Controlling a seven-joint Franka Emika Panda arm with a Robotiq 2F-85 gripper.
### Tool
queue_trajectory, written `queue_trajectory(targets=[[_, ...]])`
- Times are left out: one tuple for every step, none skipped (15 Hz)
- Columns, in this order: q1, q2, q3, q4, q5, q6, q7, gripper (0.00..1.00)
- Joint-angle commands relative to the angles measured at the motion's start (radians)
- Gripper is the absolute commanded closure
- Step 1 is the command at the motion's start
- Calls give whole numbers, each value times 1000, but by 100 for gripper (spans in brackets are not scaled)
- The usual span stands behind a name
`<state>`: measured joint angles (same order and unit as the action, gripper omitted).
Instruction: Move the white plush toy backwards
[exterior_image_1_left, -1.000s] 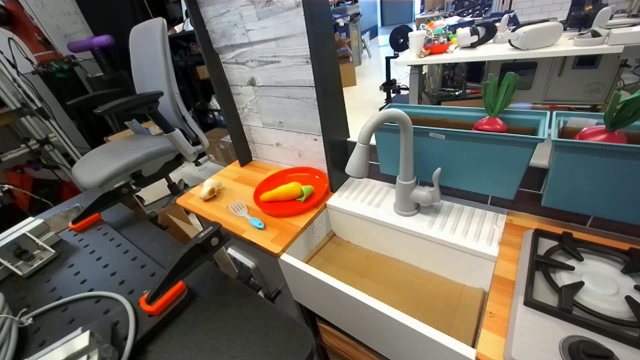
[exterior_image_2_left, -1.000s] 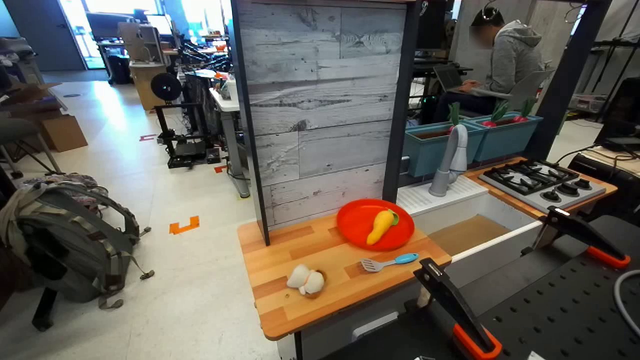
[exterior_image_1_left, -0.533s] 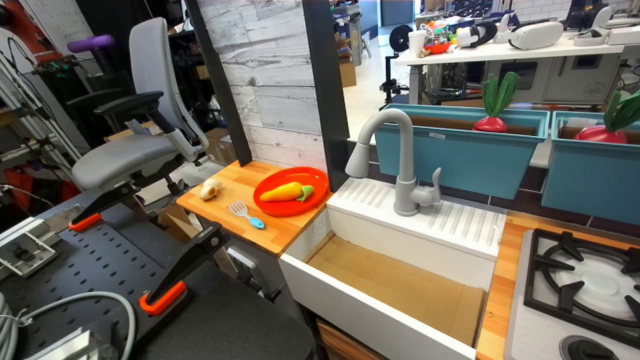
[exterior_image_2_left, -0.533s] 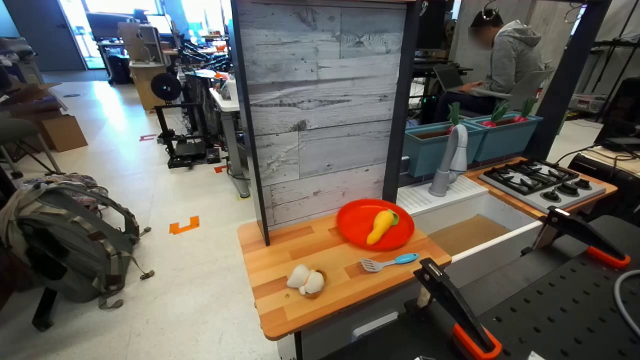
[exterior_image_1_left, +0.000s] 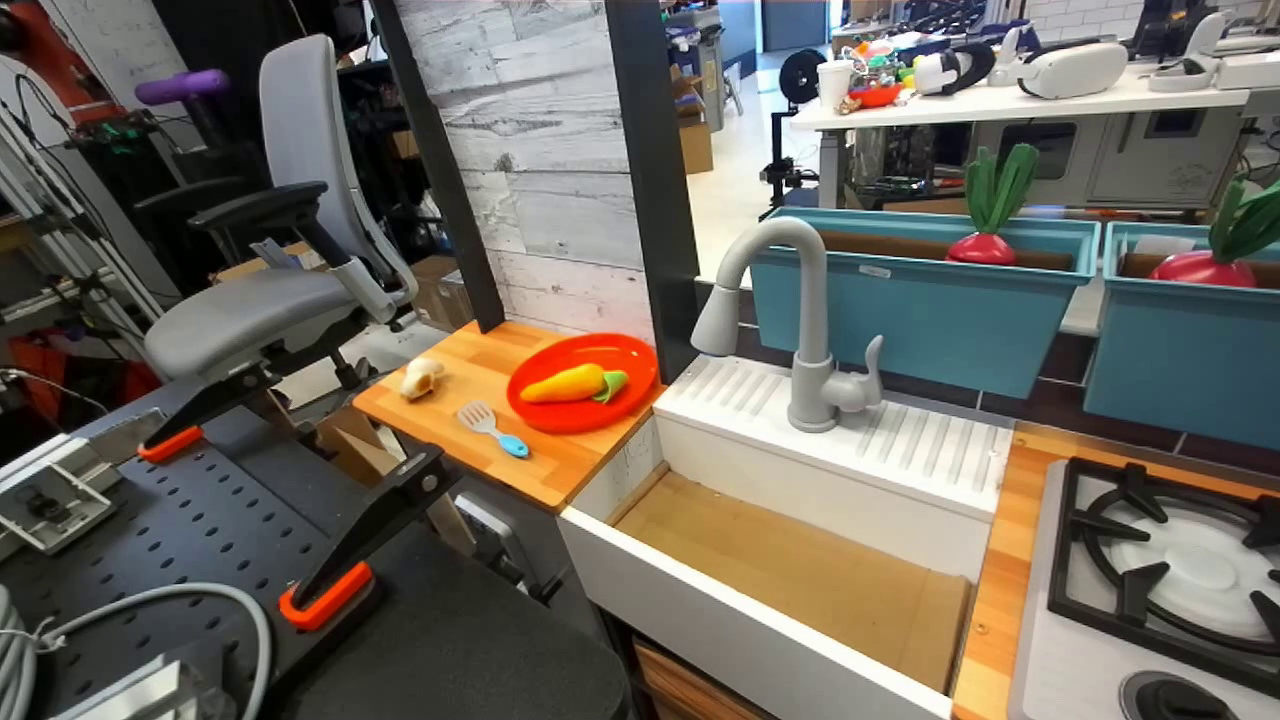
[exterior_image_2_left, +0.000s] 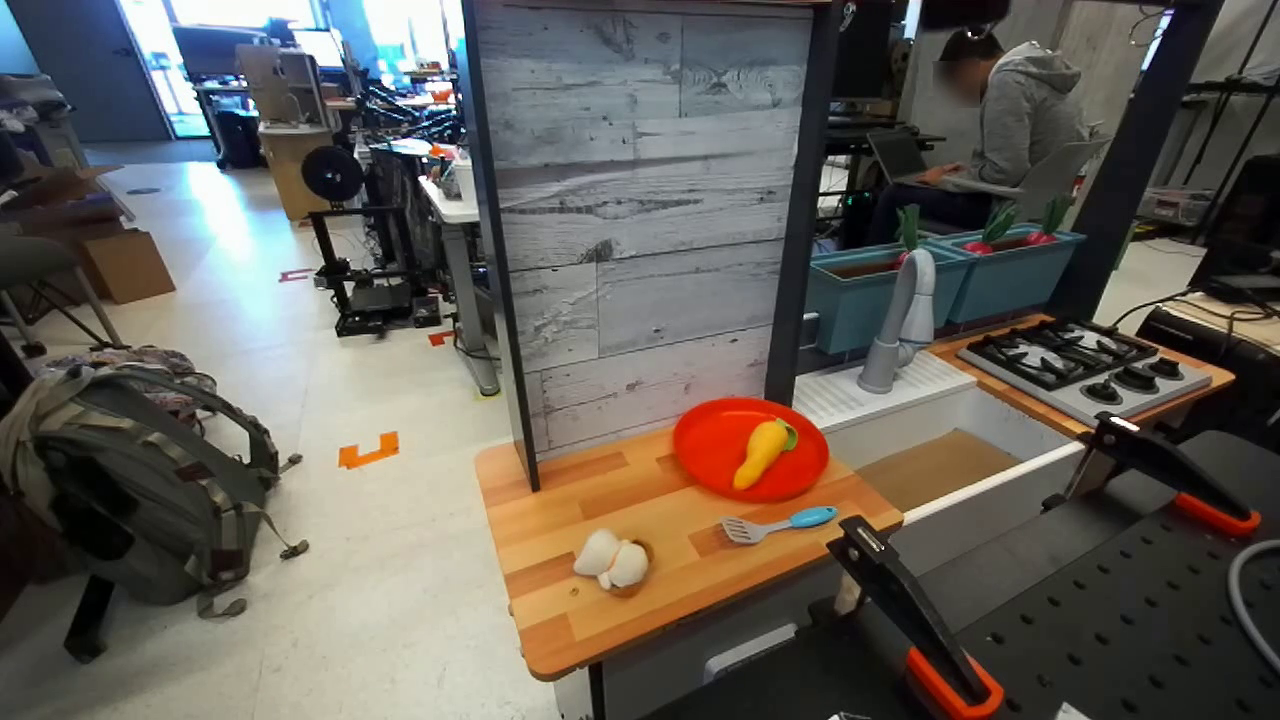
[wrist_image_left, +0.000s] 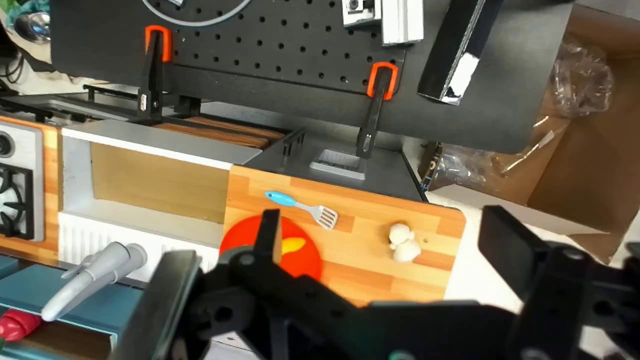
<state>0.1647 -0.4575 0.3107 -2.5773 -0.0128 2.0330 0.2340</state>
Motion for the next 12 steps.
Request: queue_trajectory(targets=[[-18,115,-37,1,-20,133,1,0],[-25,154,-43,-1,-21,185,9,0],[-29,186,-49,0,-22,224,12,0],[-35,228,-53,1,-26,272,17,0],[-40,266,-56,5,-30,313,23,0],[-45,311,-57,11,-39,355,34,0],[-47,355,-61,20,-45,379,36,0],[-50,405,-65,27,-57,414,47,0],[-49,453,-75,33,-54,451,35,0],[-46,500,-84,41,-55,490,34,0],[-42,555,-96,55,-43,525,17,0],[-39,597,-106,70,-35,550,17,0]])
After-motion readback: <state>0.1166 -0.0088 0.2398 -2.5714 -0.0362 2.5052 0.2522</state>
